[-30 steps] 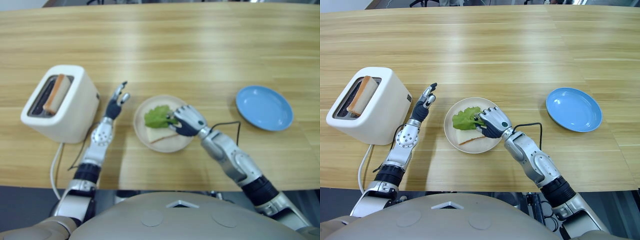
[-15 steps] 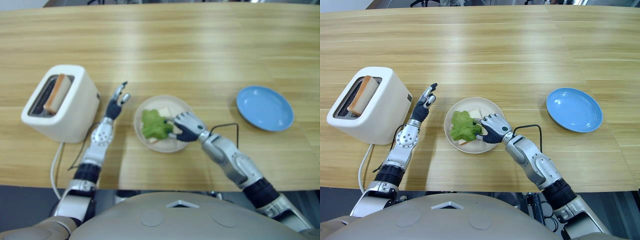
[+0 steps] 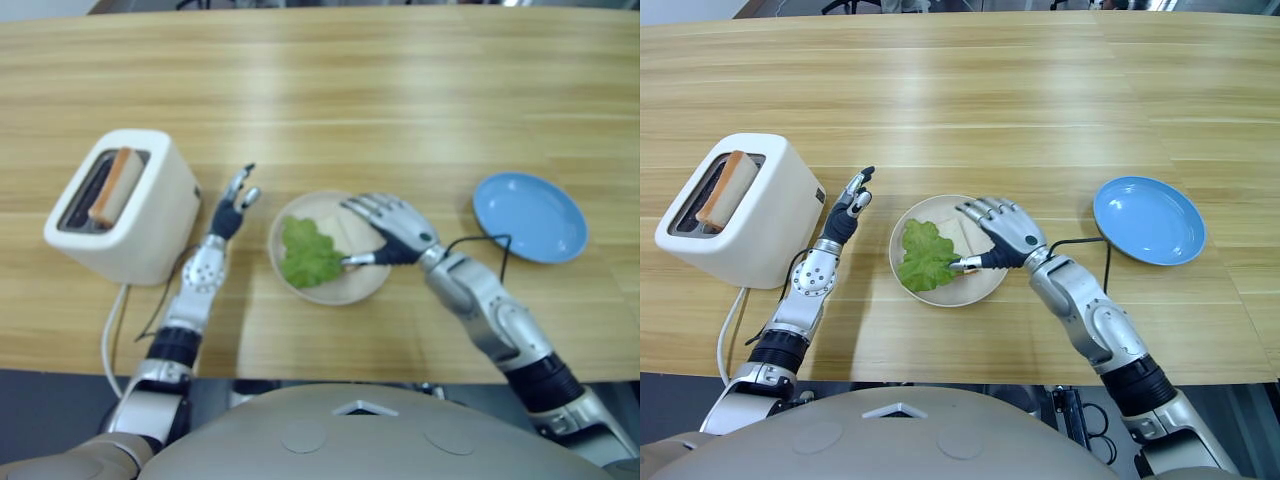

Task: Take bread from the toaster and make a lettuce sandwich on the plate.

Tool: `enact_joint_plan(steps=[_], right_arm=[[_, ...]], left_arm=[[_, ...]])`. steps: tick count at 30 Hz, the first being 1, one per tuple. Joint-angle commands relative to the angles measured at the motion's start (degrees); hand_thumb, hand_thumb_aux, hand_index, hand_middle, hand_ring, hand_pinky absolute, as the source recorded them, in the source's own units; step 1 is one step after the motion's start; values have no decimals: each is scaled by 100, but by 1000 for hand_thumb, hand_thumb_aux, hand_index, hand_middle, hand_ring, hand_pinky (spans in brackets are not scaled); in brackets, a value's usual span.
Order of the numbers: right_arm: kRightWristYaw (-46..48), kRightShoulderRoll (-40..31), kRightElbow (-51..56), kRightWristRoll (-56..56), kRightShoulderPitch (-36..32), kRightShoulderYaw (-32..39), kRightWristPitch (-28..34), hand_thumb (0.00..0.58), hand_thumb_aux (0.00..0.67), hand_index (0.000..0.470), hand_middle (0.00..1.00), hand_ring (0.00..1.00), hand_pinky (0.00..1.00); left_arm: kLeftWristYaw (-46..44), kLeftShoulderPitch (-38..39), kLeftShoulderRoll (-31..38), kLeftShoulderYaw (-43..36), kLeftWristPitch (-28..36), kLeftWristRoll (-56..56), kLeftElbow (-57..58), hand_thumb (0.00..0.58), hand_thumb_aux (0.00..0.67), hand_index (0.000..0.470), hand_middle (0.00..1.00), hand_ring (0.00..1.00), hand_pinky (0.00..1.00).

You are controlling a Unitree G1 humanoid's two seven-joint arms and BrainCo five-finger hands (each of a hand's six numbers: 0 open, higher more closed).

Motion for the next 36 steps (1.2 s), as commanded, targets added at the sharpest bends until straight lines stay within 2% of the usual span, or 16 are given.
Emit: enact_joint_plan(steps=[1,3,6,9,12,17,22,24,29,36], right_arm=[[32,-127,-309,115,-75,-587,184,0,0,0,0,0,0],[-91,-114,-333,298,-88,-943,262,0,0,0,0,0,0],[-271,47,-110,532,-66,-1196,310,0,0,0,0,0,0],[-466,255,278,595,42,-1147,303,0,0,0,0,0,0],[-665,462,703,592,123,-997,270,0,0,0,0,0,0],[-899,615,1096,568,159,-880,222,0,0,0,0,0,0],[-1013,605,1136,601,216,-884,243,0,0,0,0,0,0],[-1037,588,1134,618,241,-898,246,0,0,0,0,0,0],[-1113,578,1231,643,271,-916,261,0,0,0,0,0,0],[-1247,574,1511,679,225,-854,246,0,0,0,0,0,0]], left_arm=[[-77,136,115,-3,9,70,-293,0,0,0,0,0,0],[-308,278,197,7,168,-33,-1146,0,0,0,0,0,0],[-962,431,542,129,713,-355,-3200,0,0,0,0,0,0],[-1676,250,1293,656,1638,-866,-4953,0,0,0,0,0,0],[-2368,50,2341,1480,2473,-1182,-5695,0,0,0,0,0,0],[-2797,-15,3979,2374,2693,83,-5324,0,0,0,0,0,0],[-2917,650,4964,2582,2603,1367,-4459,0,0,0,0,0,0],[-2920,957,5174,2609,2570,1696,-4035,0,0,0,0,0,0],[-2833,1165,5361,2217,2465,2202,-3038,0,0,0,0,0,0],[-3051,1328,5344,2025,2511,2266,-2817,0,0,0,0,0,0]])
